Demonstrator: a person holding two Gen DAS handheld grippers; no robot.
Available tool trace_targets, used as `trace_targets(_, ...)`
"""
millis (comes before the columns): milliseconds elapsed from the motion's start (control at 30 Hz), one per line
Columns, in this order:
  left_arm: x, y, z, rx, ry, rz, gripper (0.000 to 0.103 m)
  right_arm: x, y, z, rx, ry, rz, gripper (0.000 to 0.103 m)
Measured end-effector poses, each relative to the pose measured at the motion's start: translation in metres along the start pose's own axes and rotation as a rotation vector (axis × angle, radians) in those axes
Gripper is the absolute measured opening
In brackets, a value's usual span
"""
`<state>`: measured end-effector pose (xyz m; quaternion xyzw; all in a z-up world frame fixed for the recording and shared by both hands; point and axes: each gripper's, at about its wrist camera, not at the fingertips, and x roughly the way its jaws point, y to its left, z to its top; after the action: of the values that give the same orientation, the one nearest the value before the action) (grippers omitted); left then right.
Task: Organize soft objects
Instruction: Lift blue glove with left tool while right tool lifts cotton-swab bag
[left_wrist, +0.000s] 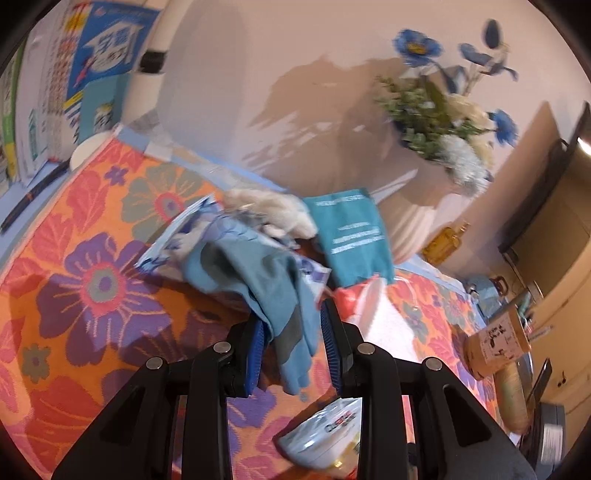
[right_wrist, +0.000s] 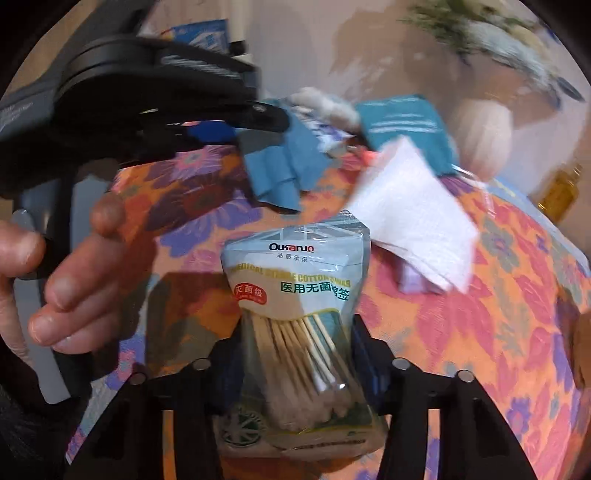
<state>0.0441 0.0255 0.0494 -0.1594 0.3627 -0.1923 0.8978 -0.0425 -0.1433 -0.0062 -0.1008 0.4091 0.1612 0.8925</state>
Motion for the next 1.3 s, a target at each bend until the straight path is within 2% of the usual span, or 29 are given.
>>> trace_targets(133,-0.005,-0.017,-0.003,0.067,-0.018,-0.023,0.026,-0.017,-0.034,-0.01,0.116,-0.044,0.044,0.046)
trace_targets(233,-0.008,-0.027,-0.005,0.115,-0.04,0.012,0.026,-0.035,-0.063,-0.019,0.206,-0.11,0.122,0.046)
trace_targets(267,-0.005,-0.026,-0.006,0.11,-0.025,0.021,0.027,-0.037,-0.07,-0.021,0.23,-0.124,0.153,0.046)
trace_targets(333,0.006,-0.019,-0.005,0.07,0.028,0.024,0.038,-0.035,-0.08,-0.025,0.262,-0.119,0.2,0.047)
trace_targets(433,0.019,0.001,-0.004,-0.018,0.083,0.035,0.038,-0.024,-0.076,-0.02,0.265,-0.081,0.187,0.05)
trace_targets(467,0.022,0.007,-0.005,-0.044,0.084,0.054,0.038,-0.022,-0.076,-0.02,0.253,-0.077,0.174,0.055)
trace_targets(500,0.024,0.012,-0.005,-0.057,0.083,0.075,0.038,-0.021,-0.071,-0.018,0.232,-0.077,0.145,0.072)
trace_targets(567,0.032,0.016,-0.005,-0.072,0.098,0.094,0.038,-0.016,-0.065,-0.014,0.207,-0.06,0.093,0.091)
trace_targets(667,0.038,0.014,-0.007,-0.06,0.114,0.071,0.037,0.0,-0.065,-0.008,0.153,-0.032,0.048,0.091)
trace_targets(700,0.039,0.011,-0.008,-0.041,0.105,0.077,0.035,0.003,-0.06,-0.007,0.131,-0.018,0.01,0.091)
trace_targets(733,0.038,0.008,-0.008,-0.024,0.098,0.08,0.026,0.004,-0.056,-0.006,0.115,-0.012,-0.017,0.09)
trace_targets(767,0.038,0.003,-0.01,0.002,0.094,0.079,0.022,0.007,-0.052,-0.005,0.096,-0.009,-0.044,0.08)
trace_targets(800,0.038,-0.003,-0.011,0.031,0.092,0.076,0.015,0.007,-0.047,-0.004,0.069,-0.014,-0.062,0.064)
trace_targets(867,0.034,-0.016,-0.013,0.09,0.079,0.071,0.013,0.0,-0.037,-0.009,0.023,-0.043,-0.056,0.05)
trace_targets(900,0.029,-0.022,-0.015,0.118,0.066,0.051,0.013,-0.002,-0.035,-0.01,0.012,-0.056,-0.069,0.046)
trace_targets(967,0.021,-0.03,-0.016,0.133,0.055,0.003,0.013,-0.012,-0.041,-0.012,0.042,-0.089,-0.07,0.045)
trace_targets(1100,0.006,-0.041,-0.026,0.142,0.084,-0.125,0.013,-0.038,-0.065,-0.018,0.134,-0.145,0.0,0.045)
trace_targets(1300,-0.007,-0.044,-0.051,0.176,0.156,-0.112,0.014,-0.067,-0.097,-0.028,0.171,-0.161,-0.046,0.045)
